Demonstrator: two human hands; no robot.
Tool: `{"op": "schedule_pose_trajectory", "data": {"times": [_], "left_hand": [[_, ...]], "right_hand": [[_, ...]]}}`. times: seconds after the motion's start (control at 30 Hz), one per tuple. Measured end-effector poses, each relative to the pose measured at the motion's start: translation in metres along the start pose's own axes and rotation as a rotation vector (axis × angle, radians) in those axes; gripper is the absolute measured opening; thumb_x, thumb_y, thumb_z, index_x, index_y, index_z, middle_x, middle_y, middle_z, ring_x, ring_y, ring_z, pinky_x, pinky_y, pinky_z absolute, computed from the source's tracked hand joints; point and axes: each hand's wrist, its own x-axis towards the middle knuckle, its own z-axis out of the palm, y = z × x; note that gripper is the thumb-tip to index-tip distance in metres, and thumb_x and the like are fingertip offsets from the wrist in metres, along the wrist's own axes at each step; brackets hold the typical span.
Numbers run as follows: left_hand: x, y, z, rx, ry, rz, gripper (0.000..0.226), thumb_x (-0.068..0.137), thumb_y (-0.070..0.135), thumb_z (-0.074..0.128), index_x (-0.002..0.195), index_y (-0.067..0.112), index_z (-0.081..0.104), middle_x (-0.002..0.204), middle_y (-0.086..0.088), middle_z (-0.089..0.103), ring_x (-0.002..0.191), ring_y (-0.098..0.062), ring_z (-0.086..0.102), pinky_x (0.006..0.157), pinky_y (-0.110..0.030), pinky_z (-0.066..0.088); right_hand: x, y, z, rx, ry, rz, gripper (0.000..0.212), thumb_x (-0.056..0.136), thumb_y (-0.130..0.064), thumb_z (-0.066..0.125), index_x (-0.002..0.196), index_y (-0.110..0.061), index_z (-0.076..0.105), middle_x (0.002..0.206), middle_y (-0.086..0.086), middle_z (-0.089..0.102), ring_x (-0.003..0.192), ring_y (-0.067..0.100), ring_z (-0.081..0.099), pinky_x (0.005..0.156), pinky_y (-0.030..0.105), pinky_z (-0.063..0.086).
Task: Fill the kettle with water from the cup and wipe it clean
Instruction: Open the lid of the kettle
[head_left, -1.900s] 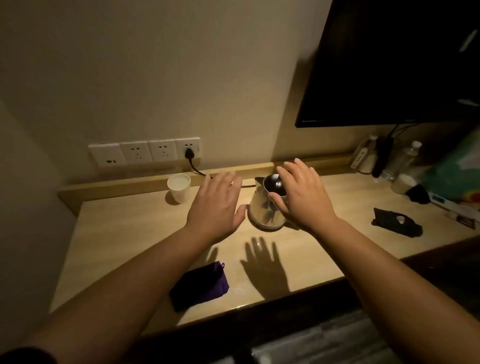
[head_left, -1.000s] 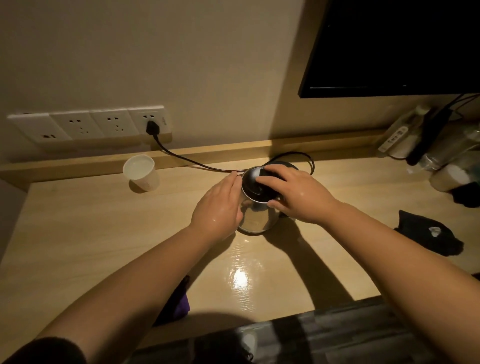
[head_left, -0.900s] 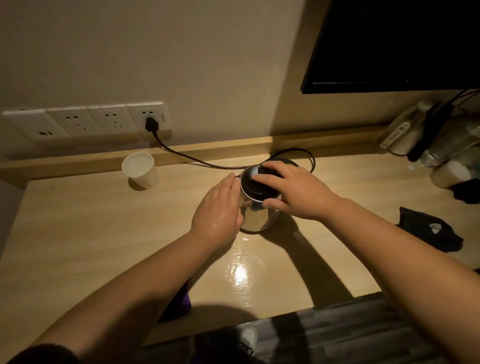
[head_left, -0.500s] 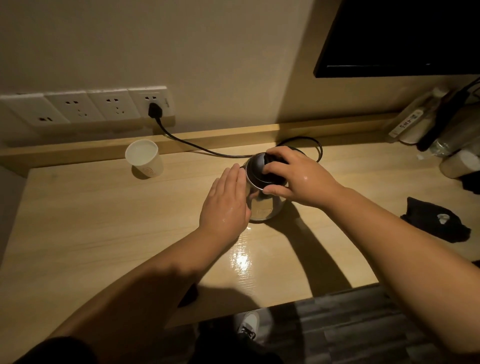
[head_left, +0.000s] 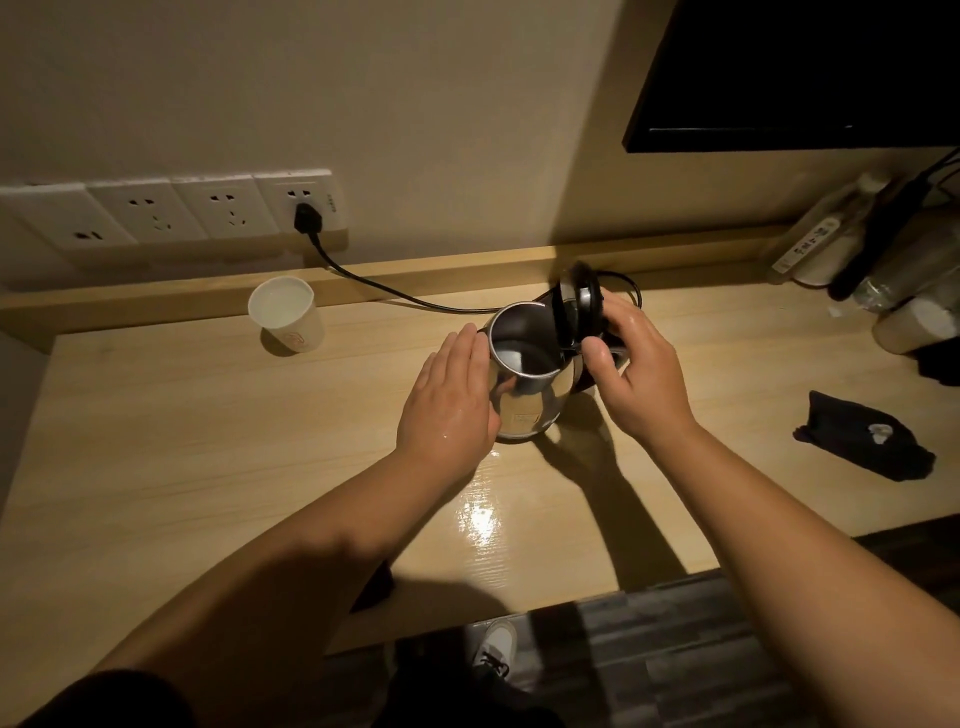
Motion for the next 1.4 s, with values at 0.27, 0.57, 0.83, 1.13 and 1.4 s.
{"op": "schedule_pose_trajectory", "data": {"times": [0.27, 0.57, 0.83, 1.13, 1.4], "left_hand": [[0.001, -0.001, 0.003, 0.022, -0.007, -0.009, 0.083, 0.085, 0.031, 0.062, 0.151, 0.012, 0.014, 0.158, -0.012, 0.022, 0.144, -0.028, 0.02, 0.112, -0.036, 0.01], [0.001, -0.001, 0.002, 0.016, -0.001, 0.004, 0.083, 0.083, 0.028, 0.064, 0.149, 0.009, 0.019, 0.156, -0.014, 0.025, 0.143, -0.029, 0.023, 0.112, -0.037, 0.014], [0.0, -0.001, 0.001, 0.045, -0.013, -0.005, 0.081, 0.085, 0.03, 0.061, 0.15, 0.011, 0.017, 0.158, -0.013, 0.023, 0.144, -0.028, 0.02, 0.112, -0.037, 0.011], [-0.002, -0.005, -0.007, 0.049, 0.0, 0.041, 0.074, 0.09, 0.028, 0.053, 0.152, 0.009, 0.018, 0.16, -0.012, 0.016, 0.147, -0.027, 0.007, 0.115, -0.038, 0.003], [-0.025, -0.012, -0.007, 0.062, 0.033, 0.023, 0.069, 0.093, 0.03, 0.047, 0.151, 0.008, 0.019, 0.16, -0.013, 0.015, 0.147, -0.028, 0.005, 0.118, -0.041, 0.005]], "right_hand": [[-0.014, 0.012, 0.0, 0.155, 0.118, 0.176, 0.022, 0.098, -0.034, 0.036, 0.115, -0.027, 0.049, 0.099, -0.019, 0.056, 0.091, -0.009, 0.054, 0.073, 0.013, 0.041], [-0.019, 0.012, 0.003, 0.166, 0.115, 0.223, 0.025, 0.098, -0.037, 0.037, 0.122, -0.032, 0.046, 0.111, -0.01, 0.057, 0.103, -0.002, 0.054, 0.083, 0.02, 0.044], [-0.019, 0.013, -0.001, 0.066, 0.112, 0.196, 0.032, 0.1, -0.036, 0.038, 0.125, -0.022, 0.051, 0.114, -0.004, 0.058, 0.109, 0.017, 0.054, 0.088, 0.04, 0.05], [-0.014, 0.015, -0.017, -0.14, 0.045, 0.118, 0.04, 0.098, -0.043, 0.037, 0.125, -0.019, 0.055, 0.116, -0.004, 0.057, 0.107, 0.004, 0.043, 0.084, 0.022, 0.034], [-0.044, 0.014, -0.013, -0.352, 0.156, 0.108, 0.046, 0.097, -0.037, 0.049, 0.137, -0.015, 0.046, 0.146, 0.012, 0.044, 0.137, 0.026, 0.034, 0.11, 0.049, 0.032]]}}
